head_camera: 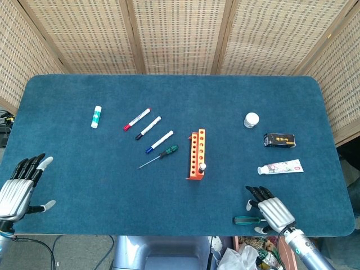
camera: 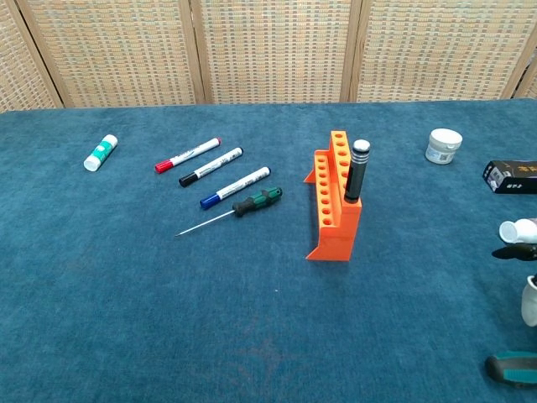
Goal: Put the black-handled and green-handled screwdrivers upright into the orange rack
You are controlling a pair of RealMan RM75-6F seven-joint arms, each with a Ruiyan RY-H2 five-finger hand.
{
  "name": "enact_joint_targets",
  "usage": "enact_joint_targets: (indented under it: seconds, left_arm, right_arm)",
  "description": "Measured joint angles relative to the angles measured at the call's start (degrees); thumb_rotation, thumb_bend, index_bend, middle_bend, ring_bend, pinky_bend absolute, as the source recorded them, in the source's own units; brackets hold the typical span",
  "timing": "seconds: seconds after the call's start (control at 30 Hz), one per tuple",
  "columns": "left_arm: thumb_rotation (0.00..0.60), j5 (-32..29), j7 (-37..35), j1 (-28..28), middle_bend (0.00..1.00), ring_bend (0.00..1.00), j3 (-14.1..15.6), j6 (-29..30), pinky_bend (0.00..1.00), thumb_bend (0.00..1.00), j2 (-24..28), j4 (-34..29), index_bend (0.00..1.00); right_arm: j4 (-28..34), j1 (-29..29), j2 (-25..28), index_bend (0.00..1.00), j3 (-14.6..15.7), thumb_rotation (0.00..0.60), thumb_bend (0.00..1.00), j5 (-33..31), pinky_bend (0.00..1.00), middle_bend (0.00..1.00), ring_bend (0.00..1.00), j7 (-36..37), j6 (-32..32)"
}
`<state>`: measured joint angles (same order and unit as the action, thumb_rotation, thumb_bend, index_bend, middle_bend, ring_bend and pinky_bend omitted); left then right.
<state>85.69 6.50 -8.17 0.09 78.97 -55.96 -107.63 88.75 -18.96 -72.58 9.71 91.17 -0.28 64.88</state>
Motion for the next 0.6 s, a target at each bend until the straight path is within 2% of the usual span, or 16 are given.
enact_joint_targets:
  seconds: [0.6]
  left_arm:
    - [0.6,-0.2,0.4,-0.1,0.0,0.0,0.0,-0.2,0.0,0.0,-0.1,-0.1,0.0]
  right_arm:
    - [-4.9,1.1,-4.5,0.43,-1.2,0.6,0.21,-2.9,0.0,0.0,0.0,1.9,-2.5]
